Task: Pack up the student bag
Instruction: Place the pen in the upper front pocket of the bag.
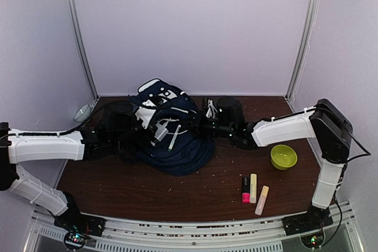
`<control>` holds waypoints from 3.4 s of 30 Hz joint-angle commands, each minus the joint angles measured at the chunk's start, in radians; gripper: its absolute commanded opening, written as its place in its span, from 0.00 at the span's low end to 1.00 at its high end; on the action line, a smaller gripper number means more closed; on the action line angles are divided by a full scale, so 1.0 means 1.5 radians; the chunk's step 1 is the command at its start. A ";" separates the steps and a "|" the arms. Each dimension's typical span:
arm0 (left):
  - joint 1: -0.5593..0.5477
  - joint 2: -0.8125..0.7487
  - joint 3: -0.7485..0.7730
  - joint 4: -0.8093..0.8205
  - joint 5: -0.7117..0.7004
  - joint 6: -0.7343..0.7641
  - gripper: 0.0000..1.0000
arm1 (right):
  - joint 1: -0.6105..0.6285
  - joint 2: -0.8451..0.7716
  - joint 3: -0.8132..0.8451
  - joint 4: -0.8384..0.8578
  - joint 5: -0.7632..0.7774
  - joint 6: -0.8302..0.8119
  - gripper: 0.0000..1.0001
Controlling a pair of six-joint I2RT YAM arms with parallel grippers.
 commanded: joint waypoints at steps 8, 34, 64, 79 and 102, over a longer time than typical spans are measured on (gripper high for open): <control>0.020 0.002 0.054 0.066 0.015 -0.007 0.00 | 0.035 0.005 0.017 -0.034 -0.037 -0.015 0.00; 0.021 -0.023 0.006 0.091 0.279 0.021 0.00 | -0.047 0.174 0.266 -0.095 0.171 0.004 0.00; 0.042 0.180 0.163 -0.017 0.144 -0.154 0.00 | -0.049 0.083 0.250 -0.279 0.131 -0.216 0.30; 0.047 0.131 0.138 -0.011 0.177 -0.119 0.00 | -0.050 0.218 0.404 -0.209 0.180 -0.116 0.00; 0.074 0.206 0.204 -0.031 0.180 -0.157 0.00 | -0.079 0.066 0.302 -0.208 0.062 -0.234 0.17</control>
